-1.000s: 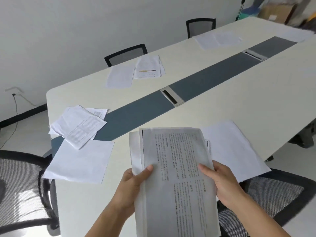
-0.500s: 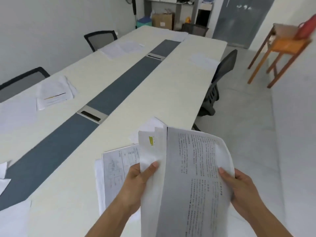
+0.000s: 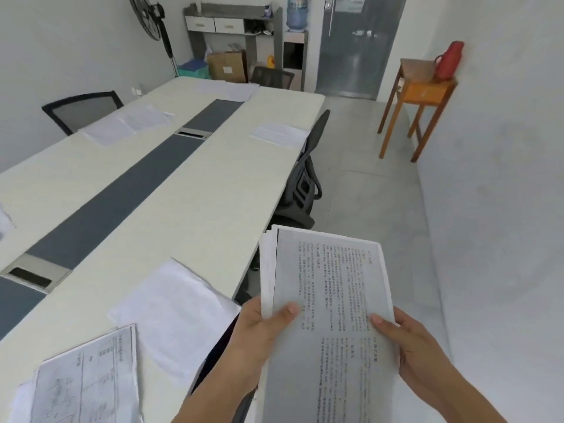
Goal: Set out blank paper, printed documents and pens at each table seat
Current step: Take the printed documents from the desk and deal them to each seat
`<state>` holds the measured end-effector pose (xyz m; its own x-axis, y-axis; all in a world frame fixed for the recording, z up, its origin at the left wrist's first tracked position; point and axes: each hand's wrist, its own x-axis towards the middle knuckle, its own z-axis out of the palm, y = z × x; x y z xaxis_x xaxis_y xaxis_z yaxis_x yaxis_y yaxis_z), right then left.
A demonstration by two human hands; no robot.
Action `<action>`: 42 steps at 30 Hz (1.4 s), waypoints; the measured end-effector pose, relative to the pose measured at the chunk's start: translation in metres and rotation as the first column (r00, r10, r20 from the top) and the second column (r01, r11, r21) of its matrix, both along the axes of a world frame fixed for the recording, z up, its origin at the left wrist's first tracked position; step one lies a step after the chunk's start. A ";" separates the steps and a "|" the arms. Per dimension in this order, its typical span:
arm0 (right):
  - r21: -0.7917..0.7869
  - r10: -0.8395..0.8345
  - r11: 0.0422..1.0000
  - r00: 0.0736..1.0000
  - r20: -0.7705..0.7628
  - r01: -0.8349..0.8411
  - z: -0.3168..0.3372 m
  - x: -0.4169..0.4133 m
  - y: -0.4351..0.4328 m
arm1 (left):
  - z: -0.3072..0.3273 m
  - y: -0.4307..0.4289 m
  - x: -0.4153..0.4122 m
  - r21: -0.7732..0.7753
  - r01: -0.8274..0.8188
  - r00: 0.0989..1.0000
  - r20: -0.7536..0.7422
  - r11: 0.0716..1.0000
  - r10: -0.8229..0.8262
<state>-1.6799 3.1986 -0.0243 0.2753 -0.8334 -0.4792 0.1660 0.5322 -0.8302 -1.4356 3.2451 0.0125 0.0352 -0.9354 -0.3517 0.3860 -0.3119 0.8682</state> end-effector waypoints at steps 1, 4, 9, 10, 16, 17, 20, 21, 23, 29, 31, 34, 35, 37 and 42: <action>0.006 0.010 1.000 1.000 0.014 -0.010 0.000 -0.014 -0.009 | 0.000 -0.012 -0.009 0.003 -0.008 1.000 -0.019 1.000 0.008; 0.042 0.128 0.991 0.991 -0.048 -0.126 -0.006 -0.044 -0.037 | 0.001 -0.047 -0.024 -0.002 -0.056 0.998 -0.020 0.998 0.056; -0.010 0.097 0.995 0.982 -0.162 -0.100 -0.018 -0.050 -0.094 | -0.010 -0.114 -0.028 0.008 -0.101 0.995 -0.018 0.995 0.102; -0.045 0.053 0.997 0.982 -0.179 -0.062 -0.019 -0.050 -0.111 | -0.013 -0.130 -0.030 0.010 -0.092 0.995 -0.027 0.996 0.092; -0.204 -0.063 0.979 0.956 -0.285 0.004 -0.006 -0.055 -0.248 | -0.027 -0.245 -0.032 0.014 -0.039 0.999 0.000 0.999 0.039; -0.212 -0.063 0.977 0.953 -0.295 -0.001 -0.002 -0.055 -0.271 | -0.027 -0.266 -0.031 0.006 -0.037 0.999 0.021 0.999 0.037; -0.195 -0.032 0.981 0.966 -0.258 -0.020 0.008 -0.054 -0.333 | -0.020 -0.331 -0.024 -0.035 -0.031 0.996 0.078 0.999 0.033; -0.180 -0.018 0.983 0.971 -0.240 -0.026 0.011 -0.053 -0.352 | -0.018 -0.352 -0.023 -0.053 -0.024 0.996 0.087 0.998 0.028; -0.144 0.020 0.988 0.976 -0.216 -0.052 0.013 -0.052 -0.384 | -0.016 -0.389 -0.023 -0.062 -0.009 0.995 0.102 0.998 0.015; -0.146 0.100 0.978 0.950 -0.295 -0.149 0.000 -0.046 -0.488 | -0.014 -0.482 -0.019 -0.027 -0.082 0.994 0.068 0.996 0.083; -0.148 0.176 0.961 0.931 -0.321 -0.233 -0.004 -0.044 -0.531 | -0.018 -0.512 -0.016 -0.021 -0.147 0.986 0.071 0.989 0.148; -0.138 0.287 0.930 0.908 -0.305 -0.340 -0.010 -0.042 -0.600 | -0.022 -0.558 -0.018 -0.009 -0.247 0.968 0.052 0.969 0.247; -0.127 0.329 0.917 0.899 -0.289 -0.377 -0.010 -0.041 -0.623 | -0.022 -0.573 -0.019 -0.001 -0.289 0.957 0.038 0.957 0.288; -0.092 0.424 0.884 0.870 -0.253 -0.458 -0.010 -0.037 -0.665 | -0.020 -0.603 -0.021 0.025 -0.373 0.928 0.013 0.927 0.373; -0.087 0.574 0.766 0.738 -0.356 -0.637 -0.017 -0.006 -0.754 | -0.011 -0.652 -0.010 0.031 -0.610 0.793 0.007 0.792 0.610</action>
<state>-1.6855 2.4449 -0.0409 0.6277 -0.6198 -0.4710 -0.4014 0.2607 -0.8780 -1.4451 2.5934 0.0017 0.5936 -0.7093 -0.3802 0.5076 -0.0366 0.8608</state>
